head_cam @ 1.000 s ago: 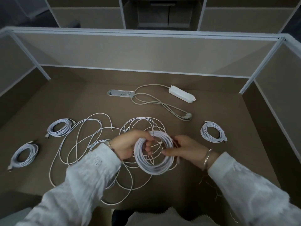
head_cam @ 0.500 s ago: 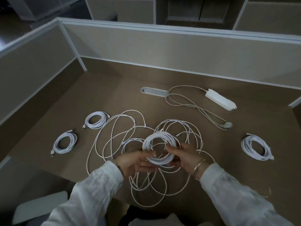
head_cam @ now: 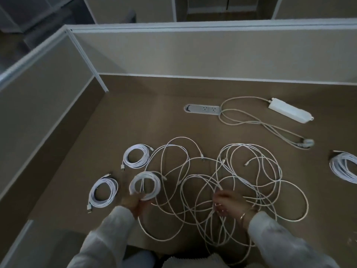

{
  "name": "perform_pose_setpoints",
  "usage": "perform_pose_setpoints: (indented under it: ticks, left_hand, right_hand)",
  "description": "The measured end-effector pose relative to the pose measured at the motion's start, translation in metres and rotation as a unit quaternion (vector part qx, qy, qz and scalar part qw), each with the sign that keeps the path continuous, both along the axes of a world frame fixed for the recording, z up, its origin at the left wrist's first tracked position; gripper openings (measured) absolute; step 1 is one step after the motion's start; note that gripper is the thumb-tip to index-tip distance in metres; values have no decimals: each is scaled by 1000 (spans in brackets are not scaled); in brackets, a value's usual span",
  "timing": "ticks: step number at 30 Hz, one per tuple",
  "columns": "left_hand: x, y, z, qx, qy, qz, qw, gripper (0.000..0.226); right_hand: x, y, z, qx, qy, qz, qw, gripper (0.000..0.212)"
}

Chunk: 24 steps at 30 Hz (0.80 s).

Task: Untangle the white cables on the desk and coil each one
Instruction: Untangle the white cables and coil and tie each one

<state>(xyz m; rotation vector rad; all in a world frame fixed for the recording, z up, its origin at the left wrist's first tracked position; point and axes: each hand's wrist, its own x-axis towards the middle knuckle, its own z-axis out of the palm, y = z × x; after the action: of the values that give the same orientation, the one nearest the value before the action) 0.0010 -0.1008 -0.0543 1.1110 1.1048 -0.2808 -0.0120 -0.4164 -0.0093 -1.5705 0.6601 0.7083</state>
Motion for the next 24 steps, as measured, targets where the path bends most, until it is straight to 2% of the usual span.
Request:
perform_pose_setpoints:
  ticks: [3,9,11,12,13,14,15,16,18,19,20,24]
  left_hand:
    - [-9,40,-19,-16,16,42,999,35]
    - [-4,75,-35,2,-18,88,996,42]
    - [-4,78,-25,14,-29,94,995,38]
    - [-4,79,-20,44,-19,92,995,38]
    - [-5,81,-16,119,20,72,990,43]
    - [-8,81,-11,234,83,24,968,49]
    - [-12,75,-4,340,110,-33,934,50]
    - [-17,64,0,400,81,-102,907,43]
    - [-28,38,-2,449,-17,-284,847,33]
    - [-33,24,-11,454,-40,-359,814,40]
    - [-39,11,-16,448,-45,-403,797,49]
    - [-43,-21,-22,475,-69,-380,791,62]
  right_hand:
    - [2,13,-12,-120,-51,81,988,19]
    - [2,35,-25,-218,-55,162,961,24]
    - [2,47,-20,-254,-56,221,940,19]
    - [2,52,-19,-268,-52,253,928,16]
    - [1,58,-19,-279,-47,284,916,25]
    - [-1,65,-20,-285,-43,306,907,35]
    - [-2,70,-21,-288,-43,319,902,42]
    - [-5,76,-23,-285,-48,324,901,47]
    - [-9,85,-25,-271,-58,338,899,56]
    - [-10,89,-26,-265,-67,349,896,62]
    - [-12,92,-25,-262,-73,361,892,67]
    - [-13,95,-27,-275,-81,391,875,69]
